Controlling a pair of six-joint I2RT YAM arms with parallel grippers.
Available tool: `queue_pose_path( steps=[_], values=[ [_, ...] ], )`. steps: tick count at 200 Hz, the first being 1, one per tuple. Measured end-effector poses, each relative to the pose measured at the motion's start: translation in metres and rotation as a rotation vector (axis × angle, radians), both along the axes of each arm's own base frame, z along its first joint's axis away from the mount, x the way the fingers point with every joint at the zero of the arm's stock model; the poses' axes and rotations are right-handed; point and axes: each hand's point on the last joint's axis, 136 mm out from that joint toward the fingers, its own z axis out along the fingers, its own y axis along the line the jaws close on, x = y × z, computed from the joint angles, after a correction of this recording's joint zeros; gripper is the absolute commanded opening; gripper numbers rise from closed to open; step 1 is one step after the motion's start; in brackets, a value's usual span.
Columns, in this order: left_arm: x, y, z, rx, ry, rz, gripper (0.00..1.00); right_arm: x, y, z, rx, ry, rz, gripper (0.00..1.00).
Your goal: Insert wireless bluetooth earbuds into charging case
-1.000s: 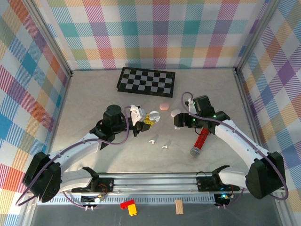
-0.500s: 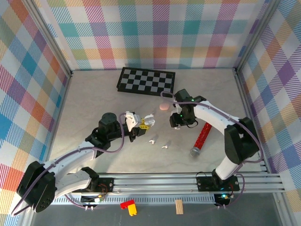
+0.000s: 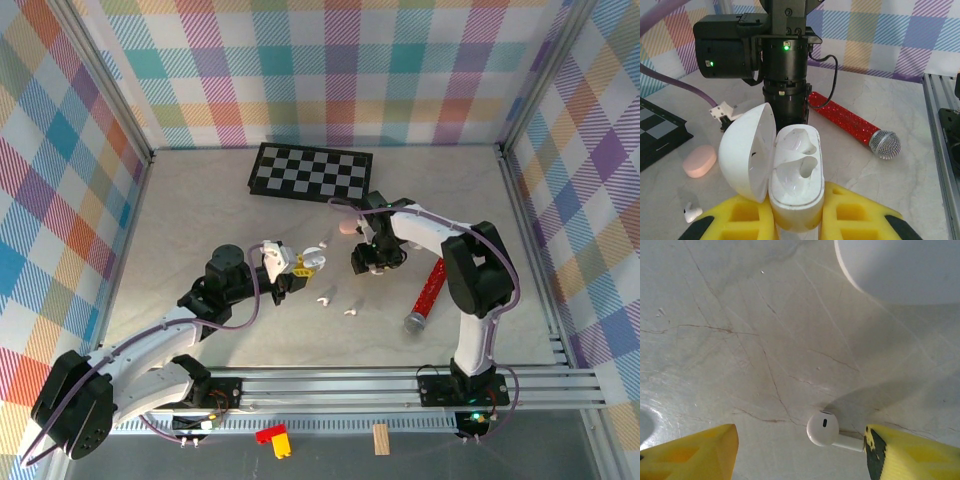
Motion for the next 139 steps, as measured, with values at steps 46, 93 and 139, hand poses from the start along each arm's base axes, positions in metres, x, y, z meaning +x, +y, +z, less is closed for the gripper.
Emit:
queue_pose_path(
  steps=[46,93,139],
  values=[
    [0.000,0.000,0.000,0.001,0.001,0.001,0.00,-0.005,-0.001,-0.006,0.007,0.017,-0.001,0.66],
    [0.001,0.000,-0.004,0.008,0.011,0.003,0.00,-0.010,-0.003,-0.009,0.020,0.022,-0.011,0.60],
    [0.003,0.001,-0.007,0.012,0.018,0.008,0.00,-0.020,-0.007,-0.009,0.014,0.049,-0.025,0.49]
  ],
)
